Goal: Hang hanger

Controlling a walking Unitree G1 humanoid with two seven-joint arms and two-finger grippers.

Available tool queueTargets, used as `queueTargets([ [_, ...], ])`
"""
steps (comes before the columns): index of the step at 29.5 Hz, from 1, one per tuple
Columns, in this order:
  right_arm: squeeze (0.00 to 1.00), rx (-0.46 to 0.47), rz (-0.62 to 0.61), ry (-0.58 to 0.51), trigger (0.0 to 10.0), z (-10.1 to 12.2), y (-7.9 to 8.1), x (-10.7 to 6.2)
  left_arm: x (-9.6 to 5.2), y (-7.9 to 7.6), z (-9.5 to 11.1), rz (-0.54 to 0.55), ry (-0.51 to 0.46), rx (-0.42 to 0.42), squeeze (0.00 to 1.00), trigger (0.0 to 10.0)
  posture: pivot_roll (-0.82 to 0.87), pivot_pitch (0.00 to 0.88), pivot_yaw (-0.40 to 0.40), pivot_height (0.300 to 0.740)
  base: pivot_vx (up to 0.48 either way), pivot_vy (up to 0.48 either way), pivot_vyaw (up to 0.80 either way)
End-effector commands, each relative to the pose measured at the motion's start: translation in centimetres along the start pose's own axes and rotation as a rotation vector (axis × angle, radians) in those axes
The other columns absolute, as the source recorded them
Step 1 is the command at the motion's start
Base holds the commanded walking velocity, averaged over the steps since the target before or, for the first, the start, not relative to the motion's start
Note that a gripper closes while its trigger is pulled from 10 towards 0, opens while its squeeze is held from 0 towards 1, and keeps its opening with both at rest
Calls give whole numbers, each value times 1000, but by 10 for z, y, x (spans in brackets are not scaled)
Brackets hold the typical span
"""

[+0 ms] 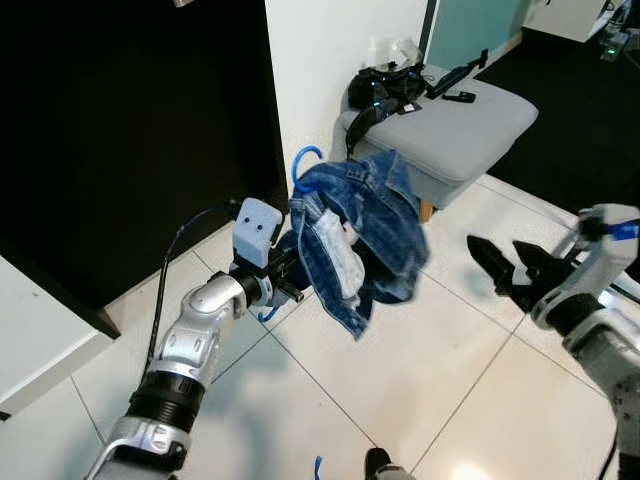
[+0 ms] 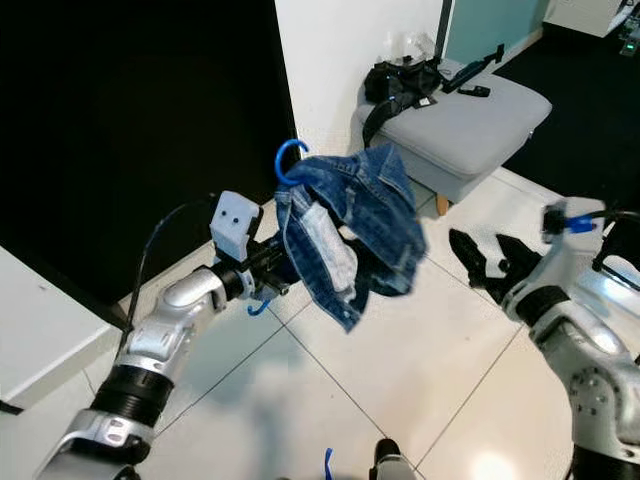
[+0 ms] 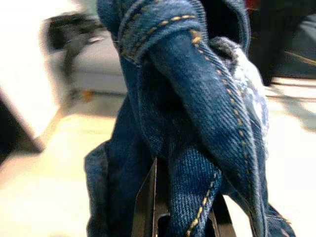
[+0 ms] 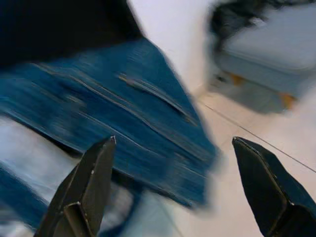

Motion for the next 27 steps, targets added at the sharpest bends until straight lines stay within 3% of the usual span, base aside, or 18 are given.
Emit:
queueTargets([
  [1, 0, 2, 122, -43, 10000, 10, 16, -1, -1, -7, 12, -78, -73, 19, 0, 10000, 0, 205, 77, 740, 0, 0, 0],
  [3, 0, 0, 139, -48, 10000, 11, 18, -1, -2, -8, 13, -95, -79, 19, 0, 10000, 0, 205, 77, 740, 0, 0, 0],
  [5, 0, -33, 451, 45, 10000, 14, 48, -15, -3, -37, 27, -355, -141, 57, 0, 10000, -5, 200, 78, 740, 0, 0, 0],
  [6, 0, -33, 451, 45, 10000, 14, 48, -15, -3, -37, 27, -355, -141, 57, 0, 10000, -5, 200, 78, 740, 0, 0, 0],
  [8, 0, -25, 626, 90, 10000, 20, 63, -25, -7, -56, 31, -528, -161, 92, 0, 10000, -9, 200, 77, 740, 0, 0, 0],
  [9, 0, -25, 626, 90, 10000, 20, 63, -25, -7, -56, 31, -528, -161, 92, 0, 10000, -9, 200, 77, 740, 0, 0, 0],
  [12, 0, -10, 744, 194, 10000, 16, 74, -32, -14, -78, 35, -716, -191, 106, 0, 10000, -17, 194, 74, 740, 0, 0, 0],
  [16, 0, -1, 783, 245, 10000, 10, 77, -35, -18, -86, 38, -798, -211, 96, 0, 10000, -17, 189, 74, 740, 0, 0, 0],
  [18, 0, 4, 817, 290, 10000, 4, 79, -35, -24, -95, 40, -889, -231, 88, 0, 10000, -18, 185, 70, 740, 0, 0, 0],
  [24, 0, 23, 868, 333, 10000, 5, 81, -36, -30, -98, 42, -966, -240, 89, 0, 10000, -18, 179, 68, 740, 0, 0, 0],
  [25, 0, 34, 882, 342, 7961, 4, 82, -37, -31, -98, 43, -975, -240, 89, 0, 10000, -18, 179, 68, 740, 0, 0, 0],
  [26, 0, 34, 882, 342, 7961, 4, 82, -37, -31, -98, 43, -975, -240, 89, 0, 10000, -18, 179, 68, 740, 0, 0, 0],
  [27, 0, 53, 896, 342, 0, 5, 83, -36, -33, -99, 43, -996, -241, 85, 0, 10000, -19, 178, 68, 740, 0, 0, 0],
])
Point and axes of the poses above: a point about 5 cm out from each wrist's last joint towards the gripper, its own x axis pointing out of the wrist towards the gripper, its own z axis along the axis of the wrist's last joint, y = z × x, the point moved 1 cm from there along x, pointing out of the wrist towards the gripper, and after that the axes turned 10 degrees about x, right-handed, at the moved point
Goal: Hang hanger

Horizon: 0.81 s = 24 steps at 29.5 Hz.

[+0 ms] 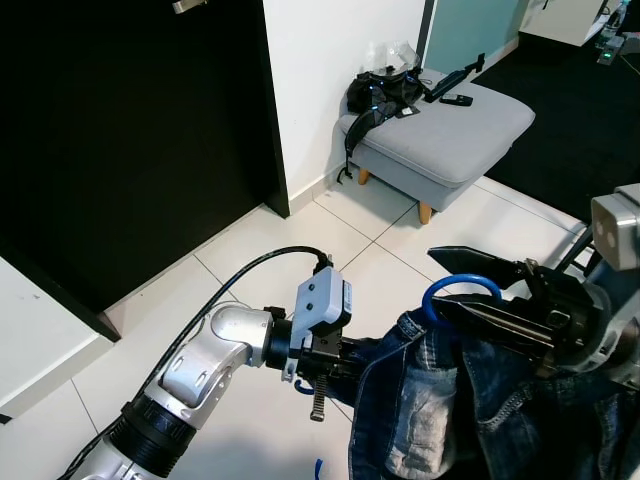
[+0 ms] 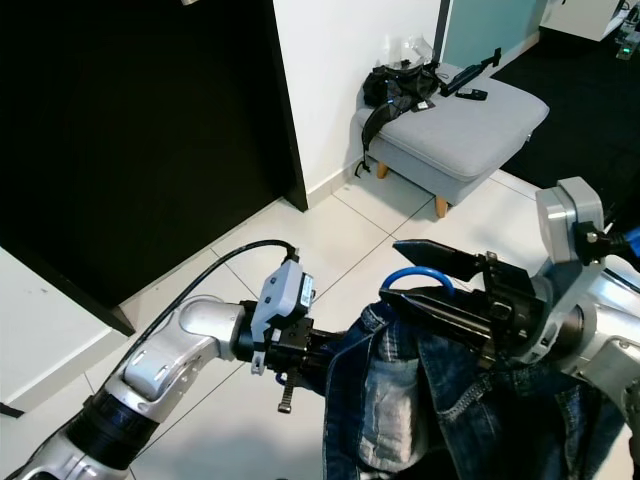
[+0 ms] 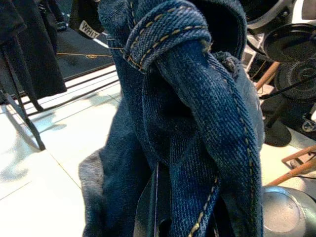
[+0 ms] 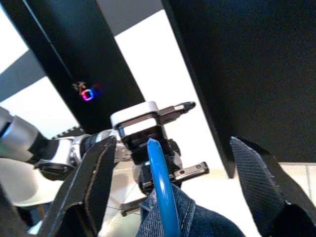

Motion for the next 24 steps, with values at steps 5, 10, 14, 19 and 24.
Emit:
queueTargets([
  [5, 0, 26, 71, 6, 0, -1, 5, 5, 3, -12, 10, -83, -59, 11, 0, 10000, -18, 178, 68, 740, 0, 0, 0],
  [10, 0, 24, 73, 13, 0, -2, 5, 6, 2, -13, 9, -89, -56, 7, 0, 10000, -19, 177, 68, 740, 0, 0, 0],
  [14, 0, 29, 78, 32, 0, -4, 4, 8, 1, -10, 8, -76, -51, 7, 0, 10000, -18, 177, 67, 740, 0, 0, 0],
  [19, 0, 21, 63, 55, 0, -5, 1, 10, -4, -3, 9, -43, -55, 7, 0, 10000, -18, 174, 63, 740, 0, 0, 0],
  [24, 0, 8, 53, 58, 0, -3, -2, 12, -9, 3, 12, -1, -69, 2, 0, 10000, -17, 174, 58, 740, 0, 0, 0],
])
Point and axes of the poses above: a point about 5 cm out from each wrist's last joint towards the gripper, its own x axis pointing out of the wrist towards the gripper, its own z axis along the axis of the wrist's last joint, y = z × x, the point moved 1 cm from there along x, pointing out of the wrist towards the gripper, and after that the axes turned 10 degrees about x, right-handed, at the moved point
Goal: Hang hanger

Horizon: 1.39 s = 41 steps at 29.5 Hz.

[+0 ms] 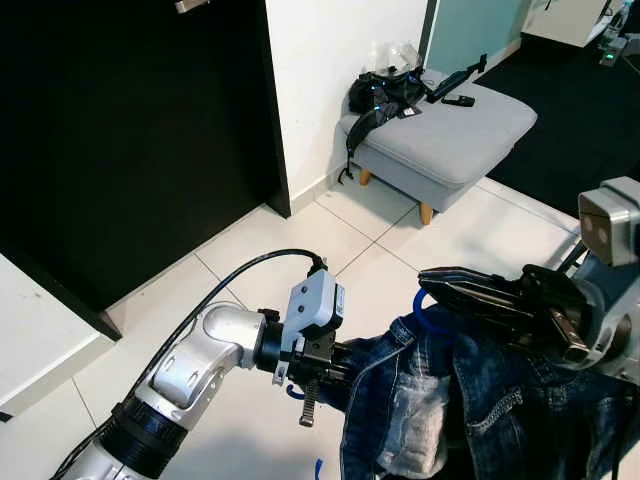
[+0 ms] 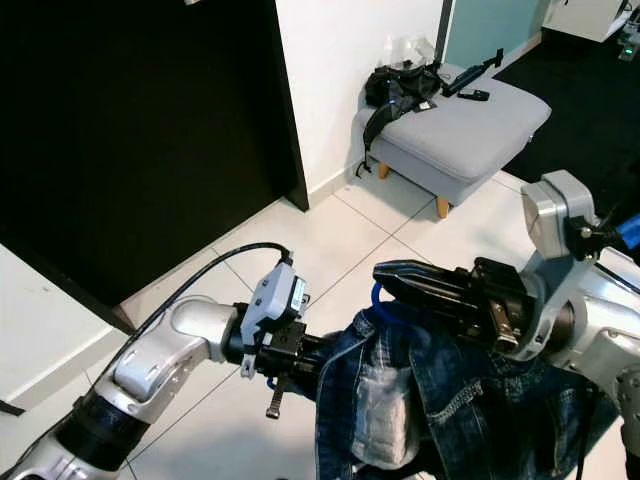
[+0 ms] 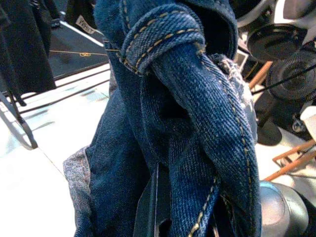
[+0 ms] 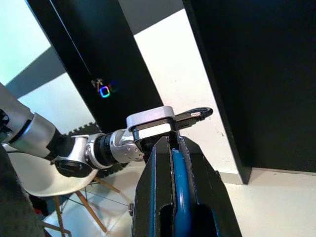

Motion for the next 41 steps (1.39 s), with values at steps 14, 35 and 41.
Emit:
queueTargets([
  [14, 0, -123, -240, -13, 0, 25, -31, -16, -55, 47, 16, 269, -65, 12, 1000, 10000, -28, 172, 48, 740, 0, 0, 0],
  [35, 0, -251, -283, -239, 0, 74, -52, -4, -119, 70, -4, 806, -63, -32, 0, 10000, -22, 159, 32, 740, 0, 0, 0],
  [41, 0, -265, -227, -251, 0, 78, -67, 27, -129, 83, 10, 903, -154, -4, 0, 10000, -7, 141, 27, 740, 0, 0, 0],
])
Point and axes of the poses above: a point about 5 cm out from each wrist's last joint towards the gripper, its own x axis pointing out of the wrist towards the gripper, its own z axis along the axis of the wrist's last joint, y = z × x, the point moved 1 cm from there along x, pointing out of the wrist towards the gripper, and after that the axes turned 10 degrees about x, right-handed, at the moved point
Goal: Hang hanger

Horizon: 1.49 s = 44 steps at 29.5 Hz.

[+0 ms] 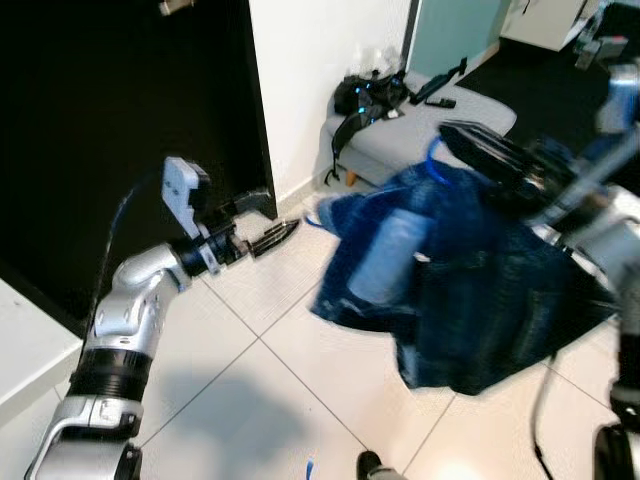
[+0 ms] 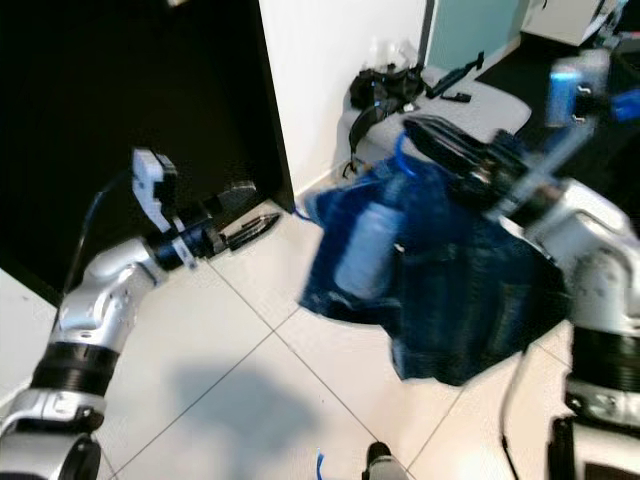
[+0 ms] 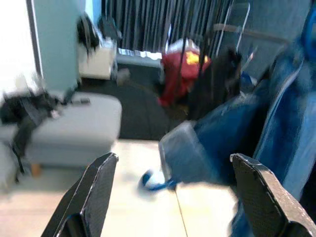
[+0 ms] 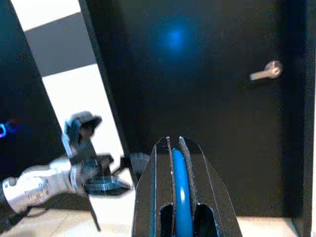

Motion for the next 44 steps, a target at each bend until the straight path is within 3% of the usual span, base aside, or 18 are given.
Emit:
queueTargets([
  [1, 0, -28, 14, -9, 0, 4, 1, 3, -8, 3, -7, 29, 16, -14, 0, 10000, -7, 141, 27, 740, 0, 0, 0],
  [4, 0, -4, 33, -62, 0, 9, -8, 32, -6, 13, 10, 55, -45, -6, 0, 10000, 19, 119, 13, 740, 0, 0, 0],
  [10, 0, -5, 139, -66, 0, 8, 0, 60, -6, 12, 16, 41, -74, -18, 0, 10000, 32, 102, 9, 740, 0, 0, 0],
  [17, 0, -15, 183, -111, 0, 17, 2, 69, -7, 9, 13, 27, -70, -36, 0, 10000, 33, 102, 12, 740, 0, 0, 0],
  [19, 0, -7, 316, -228, 0, 45, 19, 74, -4, 6, 15, 47, -124, -91, 0, 10000, 38, 101, 12, 740, 0, 0, 0],
  [25, 0, -14, 328, -254, 0, 52, 20, 70, -6, 11, 20, 76, -158, -109, 0, 10000, 39, 101, 12, 740, 0, 0, 0],
  [31, 0, 22, 374, -354, 0, 66, 24, 62, -8, 13, 26, 92, -224, -167, 0, 10000, 40, 102, 16, 740, 0, 0, 0],
  [35, 0, 25, 417, -344, 0, 64, 30, 60, -5, 8, 25, 90, -239, -186, 0, 10000, 40, 103, 15, 740, 0, 0, 0],
  [44, 0, 23, 422, -337, 0, 65, 31, 51, -14, 19, 32, 144, -285, -197, 0, 10000, 39, 105, 15, 740, 0, 0, 0],
])
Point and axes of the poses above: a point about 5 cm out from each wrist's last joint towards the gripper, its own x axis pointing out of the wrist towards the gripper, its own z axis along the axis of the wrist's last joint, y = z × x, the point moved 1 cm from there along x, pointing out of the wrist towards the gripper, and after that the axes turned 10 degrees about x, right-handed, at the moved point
